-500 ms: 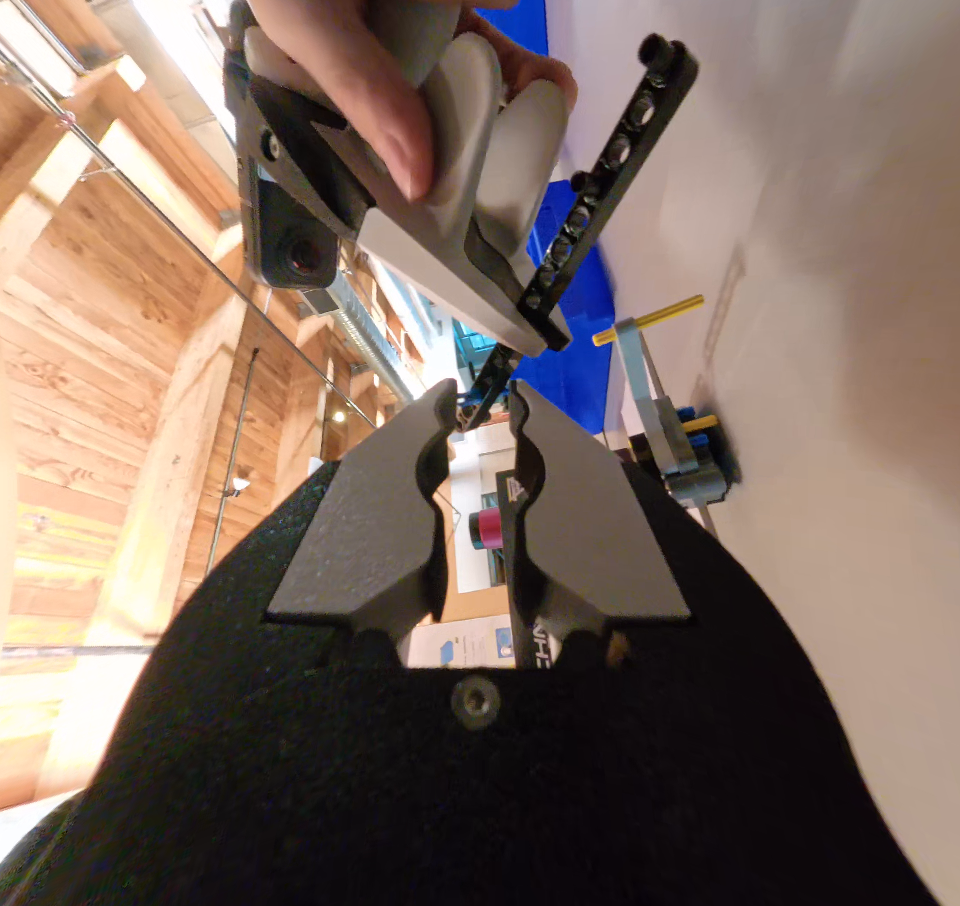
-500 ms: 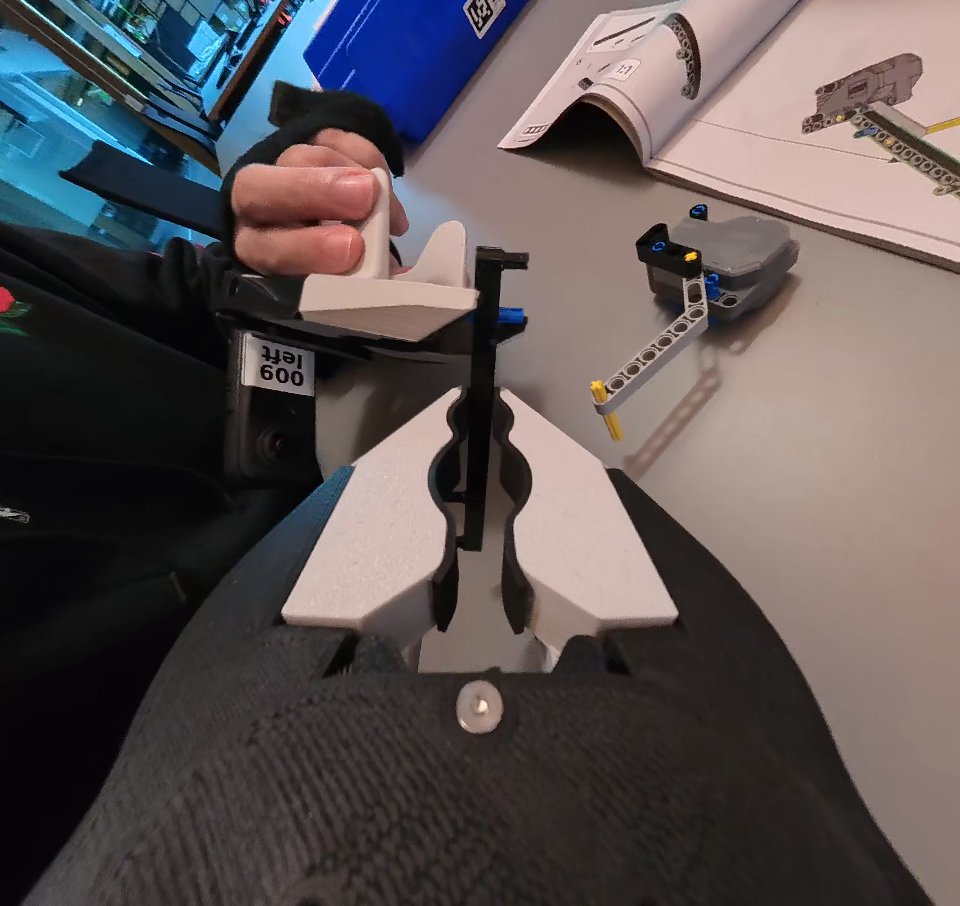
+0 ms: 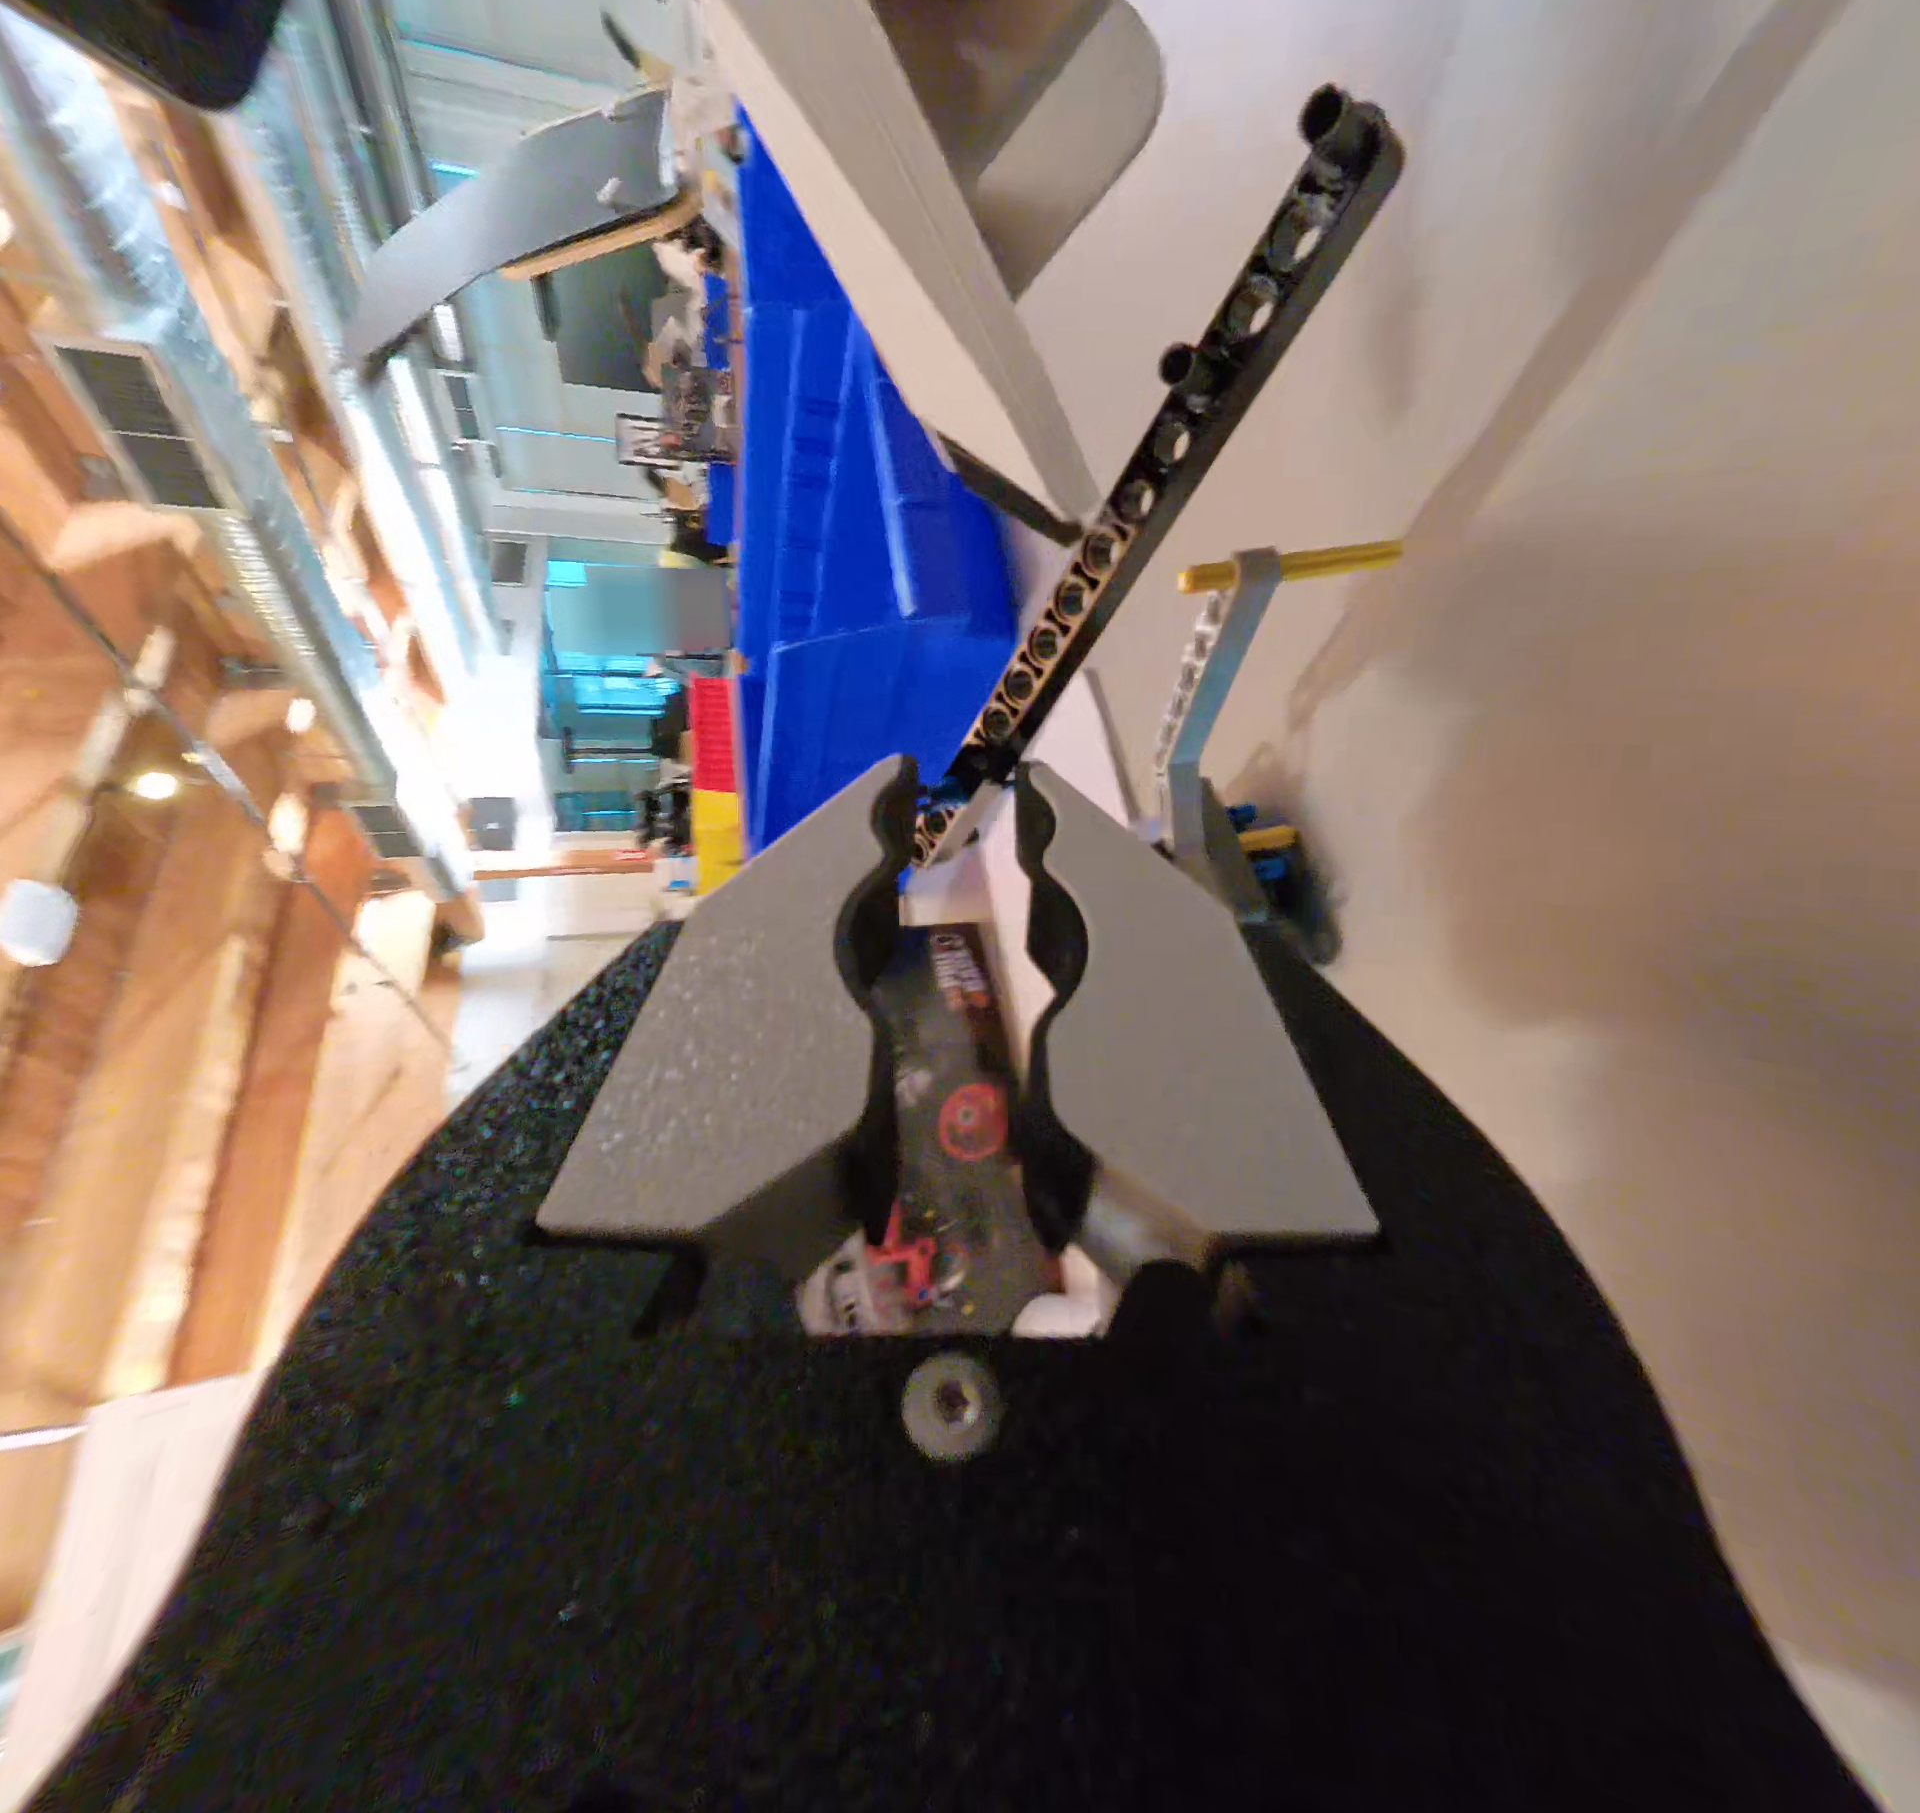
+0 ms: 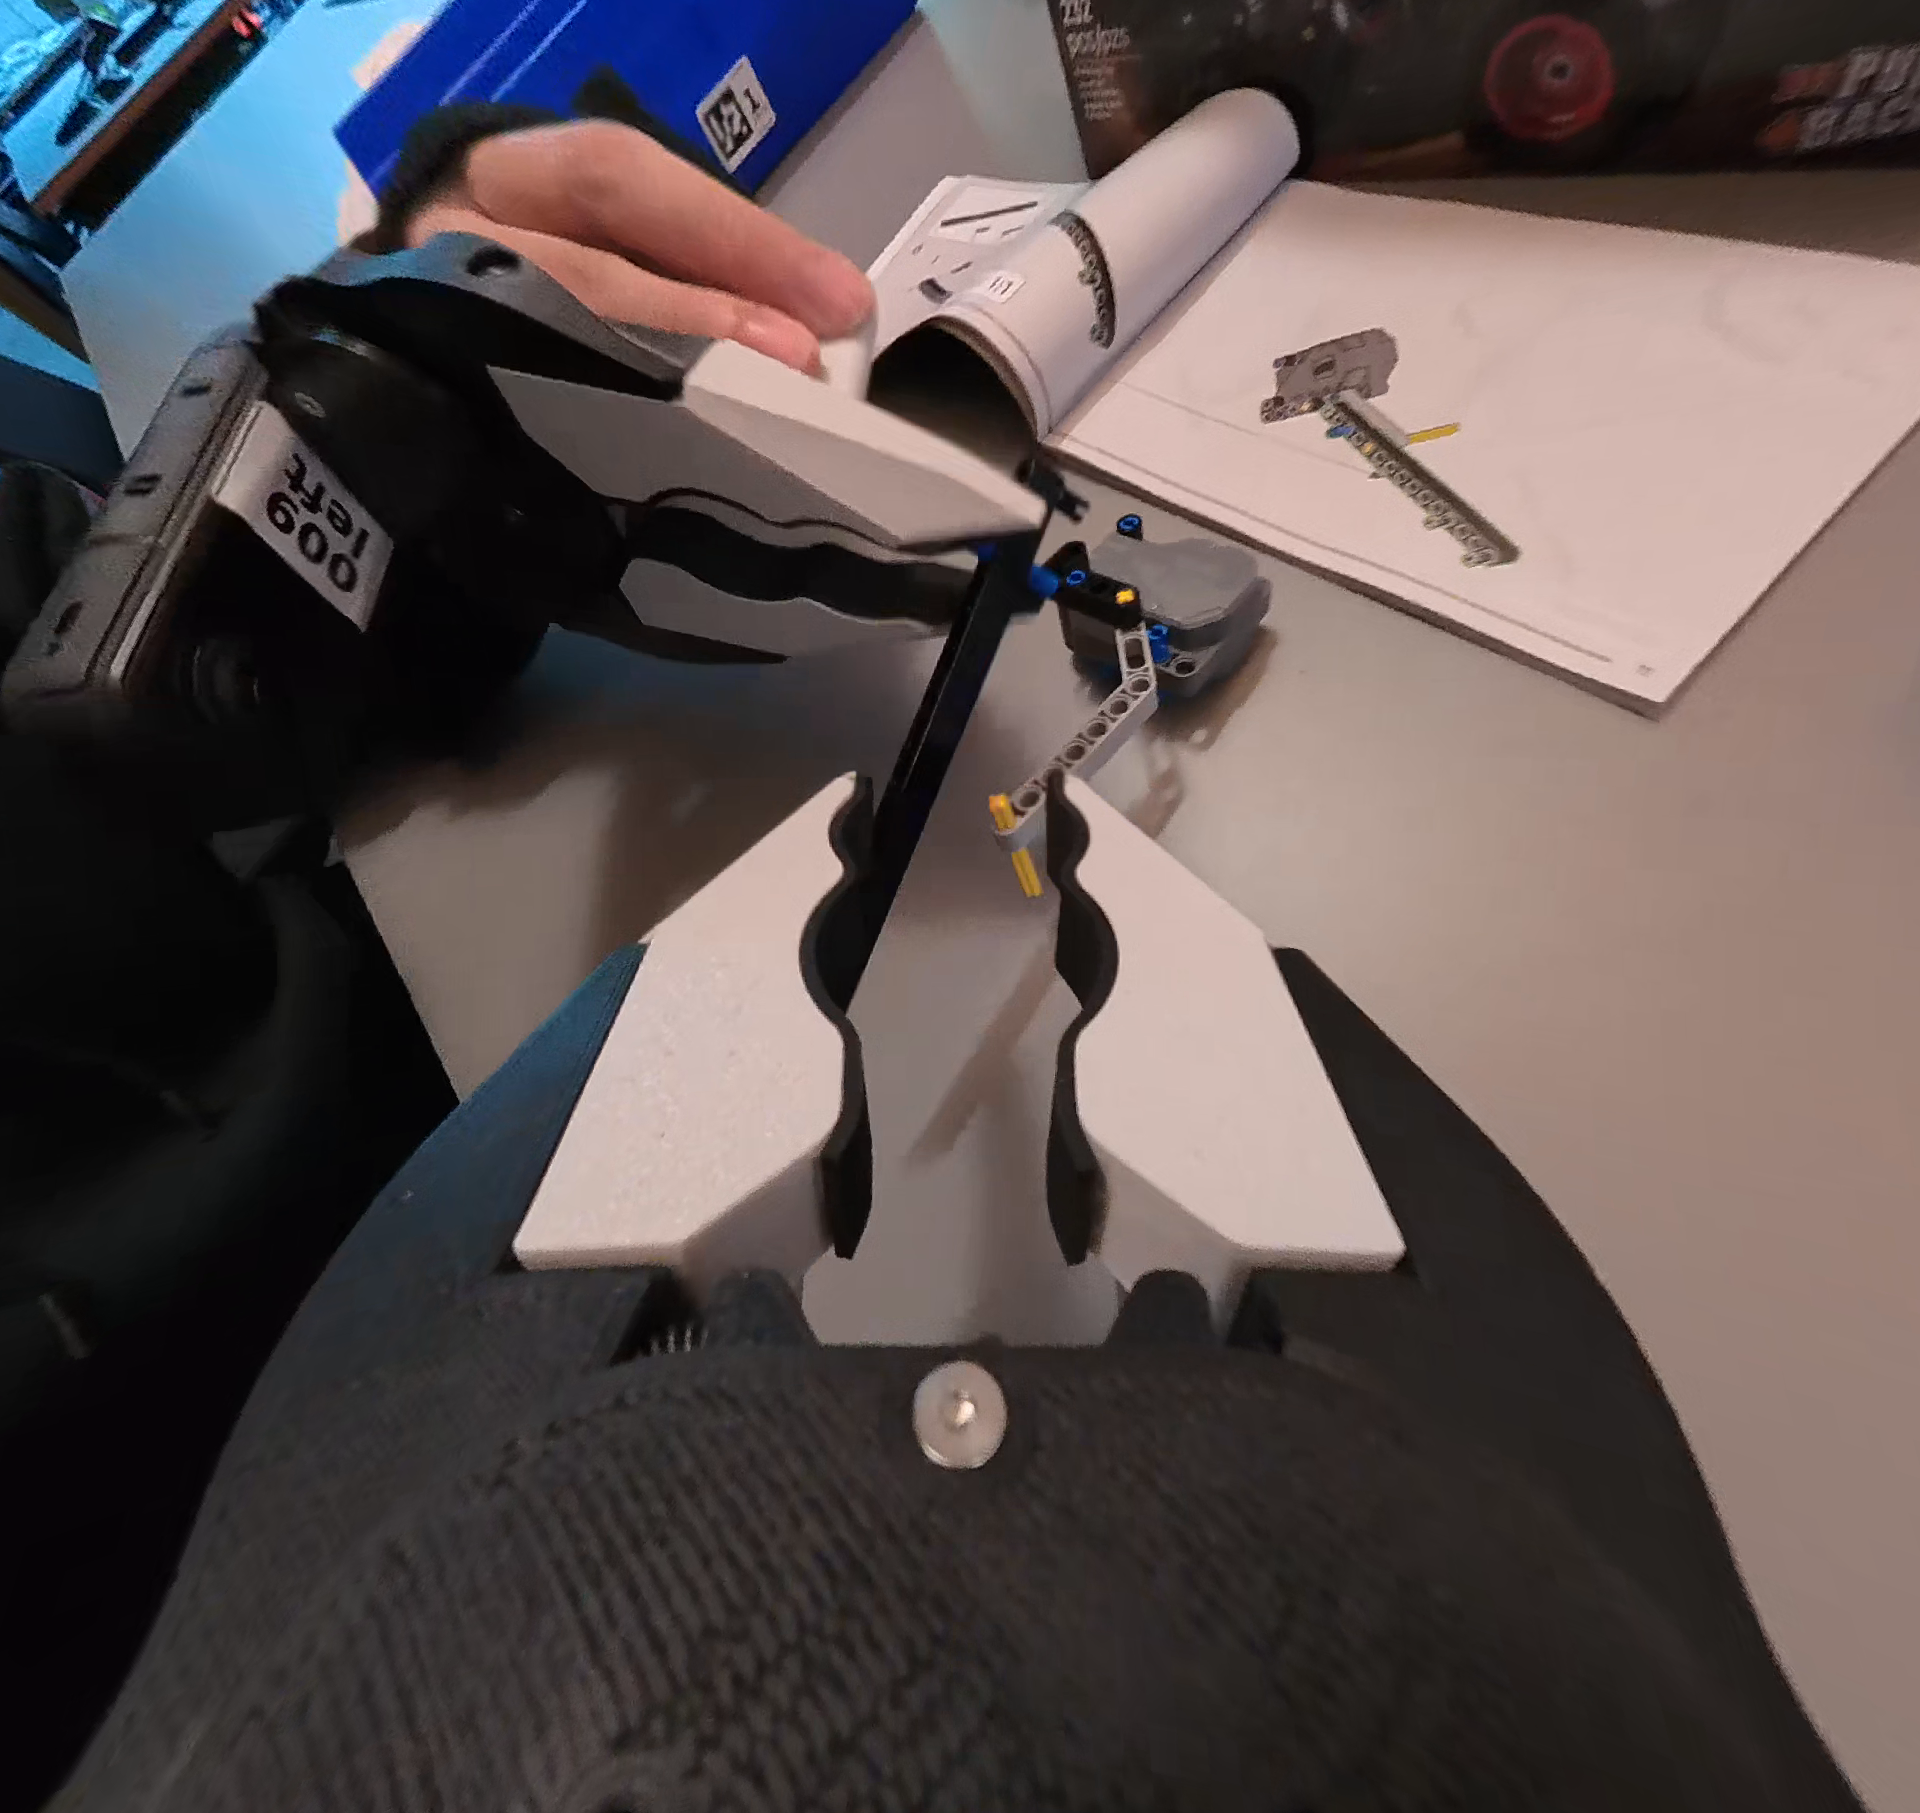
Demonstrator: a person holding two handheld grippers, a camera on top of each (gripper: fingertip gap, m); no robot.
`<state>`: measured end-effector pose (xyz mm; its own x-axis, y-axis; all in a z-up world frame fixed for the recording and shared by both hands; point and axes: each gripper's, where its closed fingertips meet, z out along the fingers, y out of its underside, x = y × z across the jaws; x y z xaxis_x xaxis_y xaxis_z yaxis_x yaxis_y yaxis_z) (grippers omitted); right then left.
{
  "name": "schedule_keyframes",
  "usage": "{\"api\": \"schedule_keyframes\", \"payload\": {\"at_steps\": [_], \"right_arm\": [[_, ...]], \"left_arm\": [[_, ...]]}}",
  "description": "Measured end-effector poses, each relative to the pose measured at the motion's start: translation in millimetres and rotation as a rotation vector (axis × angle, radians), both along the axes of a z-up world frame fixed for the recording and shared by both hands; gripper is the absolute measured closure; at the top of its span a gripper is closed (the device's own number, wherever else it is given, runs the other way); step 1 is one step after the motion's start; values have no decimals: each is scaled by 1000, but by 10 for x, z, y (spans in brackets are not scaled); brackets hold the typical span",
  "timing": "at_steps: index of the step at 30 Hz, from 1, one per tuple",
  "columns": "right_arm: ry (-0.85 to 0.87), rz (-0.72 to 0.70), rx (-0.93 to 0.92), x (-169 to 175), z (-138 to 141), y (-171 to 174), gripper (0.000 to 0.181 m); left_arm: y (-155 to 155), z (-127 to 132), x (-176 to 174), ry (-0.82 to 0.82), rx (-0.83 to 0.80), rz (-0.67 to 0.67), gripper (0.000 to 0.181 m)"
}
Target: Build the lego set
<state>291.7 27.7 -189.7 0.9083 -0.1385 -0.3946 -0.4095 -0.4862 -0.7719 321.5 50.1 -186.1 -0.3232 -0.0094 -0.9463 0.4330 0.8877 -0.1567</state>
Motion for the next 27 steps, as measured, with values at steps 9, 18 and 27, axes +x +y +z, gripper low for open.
{"api": "schedule_keyframes", "payload": {"at_steps": [9,18,27], "right_arm": [[161,42,152,315,177,-28,145],[114,146,-19,227,-95,-6,140],[-403,148,-233,81,85,14,133]], "left_arm": [[-108,-201,82,174,-31,-26,175],[-1,-293,89,195,69,11,176],[28,-184,76,331,124,4,176]]}}
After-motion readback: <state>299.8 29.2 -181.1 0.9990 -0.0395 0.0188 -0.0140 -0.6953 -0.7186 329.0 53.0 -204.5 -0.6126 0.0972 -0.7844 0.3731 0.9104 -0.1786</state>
